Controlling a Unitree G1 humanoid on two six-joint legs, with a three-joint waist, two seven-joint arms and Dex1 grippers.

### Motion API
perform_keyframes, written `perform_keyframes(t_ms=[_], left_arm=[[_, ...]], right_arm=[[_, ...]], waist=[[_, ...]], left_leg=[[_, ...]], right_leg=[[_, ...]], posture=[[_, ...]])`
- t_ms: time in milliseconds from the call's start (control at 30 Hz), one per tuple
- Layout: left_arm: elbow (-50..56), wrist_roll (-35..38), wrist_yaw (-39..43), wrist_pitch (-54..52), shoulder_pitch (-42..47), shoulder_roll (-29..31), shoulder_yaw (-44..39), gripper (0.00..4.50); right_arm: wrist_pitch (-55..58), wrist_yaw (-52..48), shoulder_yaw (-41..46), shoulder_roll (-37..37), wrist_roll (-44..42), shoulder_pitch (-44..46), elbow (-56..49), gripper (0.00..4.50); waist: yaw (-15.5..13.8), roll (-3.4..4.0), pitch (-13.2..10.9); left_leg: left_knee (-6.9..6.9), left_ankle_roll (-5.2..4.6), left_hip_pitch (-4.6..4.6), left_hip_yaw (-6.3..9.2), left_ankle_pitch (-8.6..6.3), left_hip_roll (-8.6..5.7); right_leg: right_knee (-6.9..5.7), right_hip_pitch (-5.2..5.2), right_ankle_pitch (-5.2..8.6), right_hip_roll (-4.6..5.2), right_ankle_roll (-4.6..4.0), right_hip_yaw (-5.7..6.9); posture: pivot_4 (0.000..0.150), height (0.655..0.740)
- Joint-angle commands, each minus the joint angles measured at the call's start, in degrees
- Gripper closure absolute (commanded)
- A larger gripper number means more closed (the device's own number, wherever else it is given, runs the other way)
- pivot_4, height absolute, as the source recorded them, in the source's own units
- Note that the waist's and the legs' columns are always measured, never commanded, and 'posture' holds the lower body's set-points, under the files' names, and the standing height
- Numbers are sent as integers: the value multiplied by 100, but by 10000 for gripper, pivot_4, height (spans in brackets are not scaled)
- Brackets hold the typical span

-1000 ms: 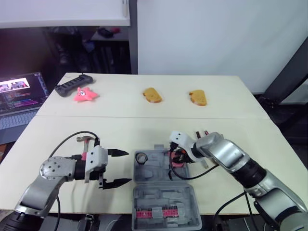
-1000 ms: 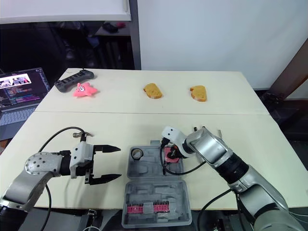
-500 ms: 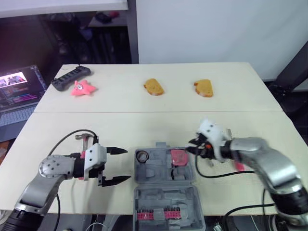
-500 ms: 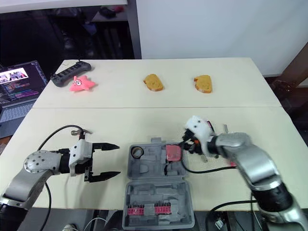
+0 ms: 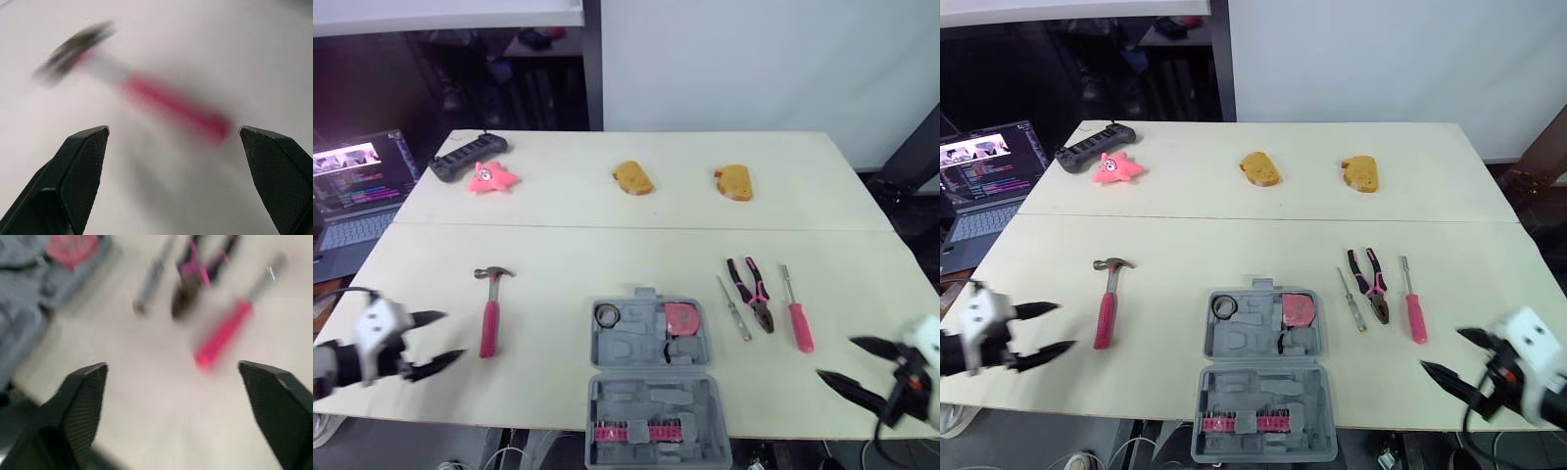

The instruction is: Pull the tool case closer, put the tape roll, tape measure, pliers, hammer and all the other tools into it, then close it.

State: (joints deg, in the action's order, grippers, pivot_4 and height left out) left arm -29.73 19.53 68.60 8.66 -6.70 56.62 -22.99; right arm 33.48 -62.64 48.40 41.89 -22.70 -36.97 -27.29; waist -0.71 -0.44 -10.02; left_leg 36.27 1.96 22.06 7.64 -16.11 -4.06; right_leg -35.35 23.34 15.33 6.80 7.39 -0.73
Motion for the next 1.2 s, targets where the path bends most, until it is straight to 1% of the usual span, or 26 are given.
perform_keyframes(t_ms=[33, 133, 300, 500, 633, 733, 833, 900, 967, 1100, 1200], left_arm=[[-1023, -104, 91, 520, 174, 310, -300, 0], [-1417, -160, 203, 786, 291, 382, -242, 0], [-1716, -183, 281, 934, 523, 366, -176, 0], [-1560, -175, 317, 922, 544, 230, -75, 0], [-1300, -155, 341, 843, 545, 93, -5, 0], [-488, -79, 369, 716, 346, -163, 128, 0], [1079, 165, 332, 262, -55, -522, 392, 0], [2173, 329, 295, -110, -222, -722, 673, 0], [3153, 476, 262, -419, -287, -887, 1006, 0], [4127, 598, 277, -781, -248, -953, 1407, 0], [4374, 615, 366, -859, 10, -1005, 1694, 0]], right_arm=[[-380, 18, 517, -57, -30, -148, 217, 339], [-628, 52, 500, -95, -2, -224, 434, 339], [-751, 133, 368, -95, -92, -212, 564, 339], [-666, 331, 122, -113, -147, -154, 363, 339], [-445, 526, 54, -133, -357, -36, 79, 339], [-120, 852, -102, -221, -613, 117, -443, 339], [505, 1531, -501, -382, -850, 376, -1147, 339], [1104, 2254, -952, -581, -924, 698, -1549, 339], [1530, 2968, -1615, -758, -665, 1024, -1811, 339], [2210, 4197, -2505, -1235, -233, 1726, -1802, 339], [2515, 5016, -2962, -1787, 46, 2387, -1497, 339]], waist=[[11, -11, -2], [20, -16, -2], [5, -15, -3], [10, -14, -2], [10, -14, -2], [5, -13, -1], [3, -12, 0], [2, -18, 1], [0, -23, 4], [1, -10, 5], [16, -8, 5]], left_leg=[[2, 0, -7, -1, 0, -1], [-4, 1, -36, -14, -1, -2], [-18, 1, -44, -6, -1, 4], [-18, 2, -44, -10, -1, 2], [-15, 2, -46, -9, -1, 4], [-12, 2, -49, -9, -1, 3], [-12, 2, -47, -10, -1, 3], [-10, 2, -44, -8, -1, 4], [-7, 2, -43, -5, -1, 4], [-5, 6, -43, -6, 3, 3], [-6, 7, -47, -8, 5, 2]], right_leg=[[0, -7, 0, 3, 0, -5], [2, -24, -1, 7, 1, -21], [-5, -21, -10, 3, 19, -19], [-4, -22, -11, 5, 20, -21], [-7, -23, -11, 3, 19, -22], [-9, -26, -12, 4, 19, -22], [-7, -26, -12, 6, 18, -28], [-7, -26, -12, 7, 18, -29], [-8, -25, -13, 6, 15, -29], [-9, -23, -8, 3, -7, -32], [-13, -22, -9, -1, -5, -32]], posture=[[1500, 7400], [1500, 7400], [1500, 7400], [1500, 7400], [1500, 7400], [1500, 7400], [1500, 7400], [1500, 7400], [1500, 7400], [1500, 7400], [1500, 7400]])
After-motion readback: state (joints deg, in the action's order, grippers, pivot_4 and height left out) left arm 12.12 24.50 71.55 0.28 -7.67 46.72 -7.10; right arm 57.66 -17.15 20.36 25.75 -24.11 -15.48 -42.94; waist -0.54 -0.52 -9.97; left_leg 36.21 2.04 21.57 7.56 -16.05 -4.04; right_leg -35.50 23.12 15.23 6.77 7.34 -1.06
